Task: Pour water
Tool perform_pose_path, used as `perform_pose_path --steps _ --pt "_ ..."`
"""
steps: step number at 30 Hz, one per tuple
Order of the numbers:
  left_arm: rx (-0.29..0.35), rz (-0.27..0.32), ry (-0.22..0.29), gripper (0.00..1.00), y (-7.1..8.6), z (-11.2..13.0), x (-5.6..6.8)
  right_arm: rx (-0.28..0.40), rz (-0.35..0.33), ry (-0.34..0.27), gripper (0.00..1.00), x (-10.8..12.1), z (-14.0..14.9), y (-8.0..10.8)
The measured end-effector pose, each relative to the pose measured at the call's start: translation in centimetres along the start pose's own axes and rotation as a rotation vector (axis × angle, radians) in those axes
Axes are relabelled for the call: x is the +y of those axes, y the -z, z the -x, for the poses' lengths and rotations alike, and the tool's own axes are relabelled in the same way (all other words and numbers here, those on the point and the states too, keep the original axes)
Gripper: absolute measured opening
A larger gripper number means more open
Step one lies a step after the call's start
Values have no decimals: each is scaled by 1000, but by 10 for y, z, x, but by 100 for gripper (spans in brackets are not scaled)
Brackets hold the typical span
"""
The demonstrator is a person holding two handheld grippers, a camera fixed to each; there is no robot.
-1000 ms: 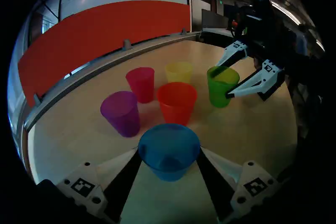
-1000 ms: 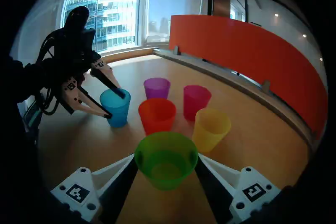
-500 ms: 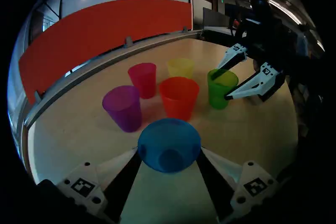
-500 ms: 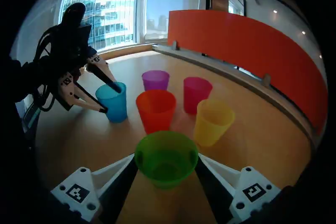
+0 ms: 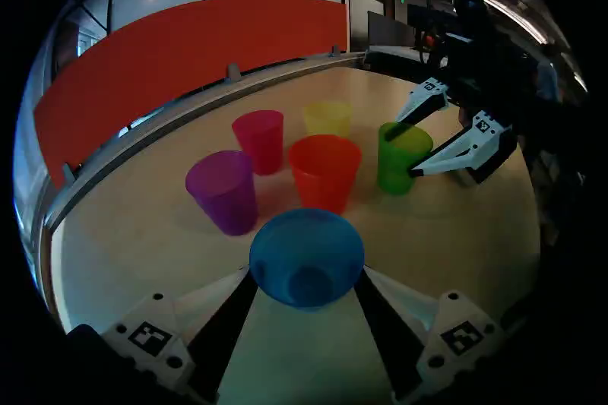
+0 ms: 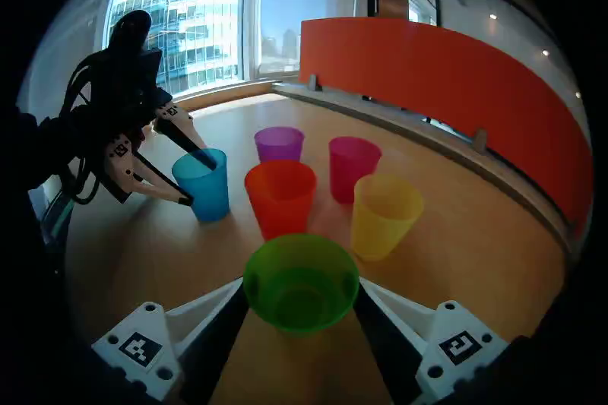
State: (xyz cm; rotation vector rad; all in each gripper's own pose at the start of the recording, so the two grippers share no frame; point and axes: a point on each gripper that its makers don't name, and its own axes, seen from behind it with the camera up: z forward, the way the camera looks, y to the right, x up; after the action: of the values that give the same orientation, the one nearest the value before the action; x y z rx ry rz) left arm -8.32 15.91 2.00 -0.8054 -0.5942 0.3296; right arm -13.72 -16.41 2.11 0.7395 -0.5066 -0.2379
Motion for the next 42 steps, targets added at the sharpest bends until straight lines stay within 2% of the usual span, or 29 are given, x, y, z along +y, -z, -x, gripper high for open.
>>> perform_pose_path --steps 6,11,22,33,42 --pt "-10 -6 -8 87 1 3 1 1 8 5 93 1 1 0" --pt "-23 -19 -23 87 2 6 0 0 16 0 100 2 2 1" --pt "-35 -36 -14 87 8 12 -3 6 33 -17 100 5 8 15" --pt "-33 -75 17 87 30 26 -8 10 77 -31 100 10 23 43" --pt "10 -116 67 87 54 29 -13 41 118 -55 100 13 25 67"
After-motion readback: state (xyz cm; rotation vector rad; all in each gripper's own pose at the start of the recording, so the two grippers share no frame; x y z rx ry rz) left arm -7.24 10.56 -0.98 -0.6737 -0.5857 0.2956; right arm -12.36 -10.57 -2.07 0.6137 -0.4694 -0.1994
